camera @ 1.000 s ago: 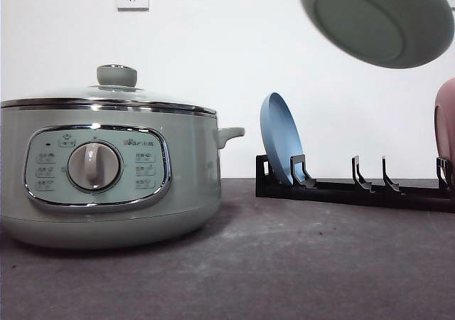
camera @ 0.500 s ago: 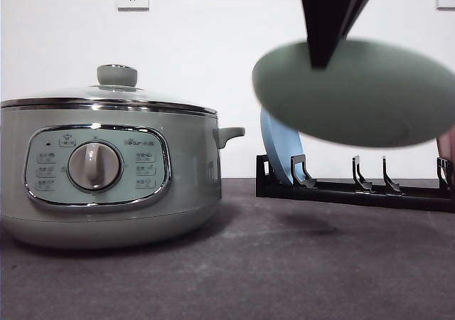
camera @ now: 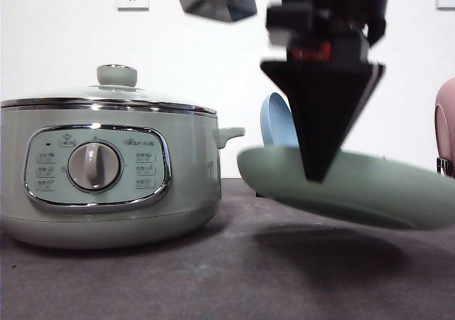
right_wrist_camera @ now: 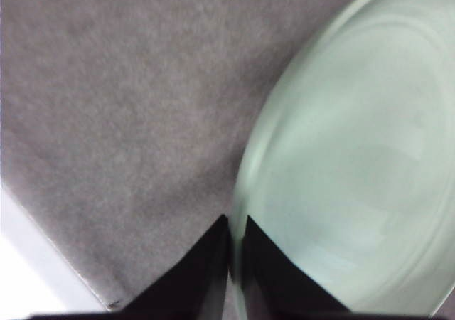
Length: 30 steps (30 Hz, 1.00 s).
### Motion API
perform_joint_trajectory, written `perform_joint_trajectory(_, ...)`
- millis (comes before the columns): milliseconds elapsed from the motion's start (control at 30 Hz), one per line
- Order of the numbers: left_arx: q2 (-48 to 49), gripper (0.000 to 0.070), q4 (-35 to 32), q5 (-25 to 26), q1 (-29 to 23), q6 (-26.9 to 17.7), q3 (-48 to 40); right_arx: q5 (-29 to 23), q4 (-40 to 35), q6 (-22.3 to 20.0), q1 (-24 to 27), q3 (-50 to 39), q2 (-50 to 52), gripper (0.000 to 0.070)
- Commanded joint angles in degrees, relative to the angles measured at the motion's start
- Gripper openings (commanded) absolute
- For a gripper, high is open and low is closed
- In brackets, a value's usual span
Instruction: Transfer potato from steamer to green plate
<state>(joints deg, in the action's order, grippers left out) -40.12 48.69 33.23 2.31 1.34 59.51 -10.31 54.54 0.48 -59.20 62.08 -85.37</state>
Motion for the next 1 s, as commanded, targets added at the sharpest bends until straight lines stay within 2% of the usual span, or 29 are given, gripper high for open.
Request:
perform_joint_trajectory(0,-0.3,0.0635,-0.2,0.4,0.1,-0.7,1.3,-0.4,-1.3,1.1,-0.7,-0.6,-1.3,0.0004)
perform_joint_trajectory(267,-0.3,0.0635,-0.3,0.4,0.1,-0.7,1.3,0.2,-6.9,1.2,-1.4,-5.6,-2.1,0.0004)
perform_joint_trajectory(400,-0.3,0.0635,-0.3,0.4,0.1,-0.7,1.3,2.7,-9.8,1.3,-1.5,-6.6,-2.9,0.0004)
perform_joint_trajectory(567,-0.3,0.0635,-0.2,0.4,0.1,-0.7,1.3,3.4,-11.5,1.8,-1.5,-6.6,-4.9,0.0014)
perform_joint_trajectory(600,-0.3,0.0635,-0.2,0.4,0.1,-0.7,1.3,3.5,-11.6,2.2,-1.5,-6.6,-5.2,0.0033)
perform_joint_trajectory(633,-0.3,0.0635,-0.1,0.4,0.1,-0.7,1.3,3.7,-11.5,2.3,-1.5,-6.6,-5.5,0.0091)
perform_joint_trajectory(700,-0.3,0.0635,0.0,0.4,0.1,-0.7,1.3,4.2,-11.4,2.6,-1.5,-6.6,-5.8,0.0260)
perform_joint_trajectory(767,-0.3,0.0635,0.0,0.4,0.1,-0.7,1.3,4.2,-11.6,3.3,-1.5,-6.6,-5.9,0.0376)
perform_joint_trajectory(967,-0.3,0.0635,0.0,0.4,0.1,-0.7,1.3,4.2,-12.3,4.5,-1.4,-6.4,-5.2,0.0393)
